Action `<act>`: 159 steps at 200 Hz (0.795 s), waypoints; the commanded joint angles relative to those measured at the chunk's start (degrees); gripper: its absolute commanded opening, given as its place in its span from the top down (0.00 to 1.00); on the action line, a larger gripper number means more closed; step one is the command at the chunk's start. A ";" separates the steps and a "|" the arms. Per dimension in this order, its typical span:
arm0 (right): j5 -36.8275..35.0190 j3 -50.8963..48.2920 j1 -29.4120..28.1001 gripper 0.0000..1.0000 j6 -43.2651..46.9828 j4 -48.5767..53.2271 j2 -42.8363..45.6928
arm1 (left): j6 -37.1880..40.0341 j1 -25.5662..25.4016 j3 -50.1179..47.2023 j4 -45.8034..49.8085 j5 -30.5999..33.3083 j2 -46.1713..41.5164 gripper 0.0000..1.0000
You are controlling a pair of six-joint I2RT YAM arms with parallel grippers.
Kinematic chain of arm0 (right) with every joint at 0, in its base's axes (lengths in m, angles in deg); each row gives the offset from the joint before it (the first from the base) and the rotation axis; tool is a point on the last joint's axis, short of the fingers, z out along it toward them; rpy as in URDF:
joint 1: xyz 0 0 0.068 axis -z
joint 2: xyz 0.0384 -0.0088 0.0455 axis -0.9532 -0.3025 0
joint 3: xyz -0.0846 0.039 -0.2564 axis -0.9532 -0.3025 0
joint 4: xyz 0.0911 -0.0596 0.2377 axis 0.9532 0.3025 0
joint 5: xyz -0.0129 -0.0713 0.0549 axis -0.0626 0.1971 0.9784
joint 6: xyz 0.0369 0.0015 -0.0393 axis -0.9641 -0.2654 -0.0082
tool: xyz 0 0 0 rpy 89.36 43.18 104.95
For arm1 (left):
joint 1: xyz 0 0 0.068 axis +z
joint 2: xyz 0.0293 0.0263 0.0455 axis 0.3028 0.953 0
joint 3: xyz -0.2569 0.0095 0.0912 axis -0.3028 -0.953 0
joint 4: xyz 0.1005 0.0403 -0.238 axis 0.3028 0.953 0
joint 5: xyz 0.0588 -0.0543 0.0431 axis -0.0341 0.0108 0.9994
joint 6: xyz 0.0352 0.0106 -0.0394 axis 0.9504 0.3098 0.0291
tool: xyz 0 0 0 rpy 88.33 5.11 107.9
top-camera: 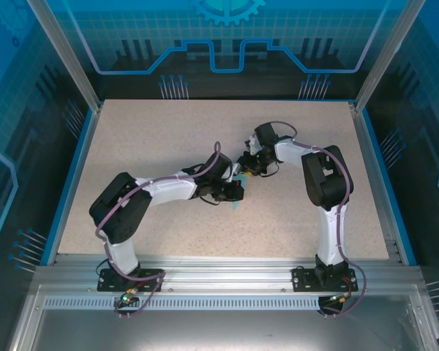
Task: Fold a paper plane with a square sheet of paper (fold left side to right side)
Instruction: Fold the wing for the fifth time at the center of the table.
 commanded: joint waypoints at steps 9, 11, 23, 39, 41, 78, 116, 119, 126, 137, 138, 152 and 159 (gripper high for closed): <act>-4.82 -0.55 0.28 0.71 1.12 1.55 -3.01 | 2.12 0.57 2.14 3.24 -0.03 5.45 0.97; -4.82 -0.55 0.24 0.71 1.08 1.51 -3.03 | 2.15 0.57 2.19 3.32 0.01 5.62 0.97; -4.83 -0.56 0.19 0.71 1.13 1.56 -3.01 | 1.97 0.59 1.68 3.29 0.41 6.40 0.97; -4.91 -0.46 0.24 0.71 1.17 1.67 -3.01 | 1.73 0.58 0.18 2.95 0.44 6.62 0.97; -4.91 -0.46 0.20 0.71 1.18 1.76 -3.03 | 1.68 0.60 -0.10 2.87 0.44 6.57 0.97; -5.02 -0.11 0.27 0.71 1.32 1.98 -2.93 | 0.55 -0.18 -5.79 1.62 0.31 4.26 0.97; -4.48 0.74 0.47 0.70 1.87 1.56 -2.15 | -1.83 -1.87 -13.35 -2.48 -1.16 -0.82 0.97; -4.47 0.98 0.42 0.70 1.96 1.65 -2.13 | -1.91 -2.02 -13.81 -2.78 -1.41 -1.34 0.96; -4.33 1.71 0.61 0.70 2.16 1.91 -1.97 | -2.11 -2.28 -14.77 -3.31 -1.87 -2.58 0.95; -4.07 2.99 0.72 0.69 2.35 2.33 -1.49 | -2.65 -2.39 -15.92 -3.74 -2.06 -4.63 0.94; -4.01 3.11 0.72 0.69 2.36 2.35 -1.41 | -2.66 -2.36 -16.04 -3.74 -2.04 -4.90 0.94; -3.98 4.99 0.85 0.68 2.95 3.45 -0.34 | -2.68 -2.38 -16.85 -2.79 -0.75 -8.01 0.93; -4.33 6.09 0.79 0.67 3.27 4.51 0.54 | -2.54 -2.41 -17.01 -1.77 0.55 -9.72 0.91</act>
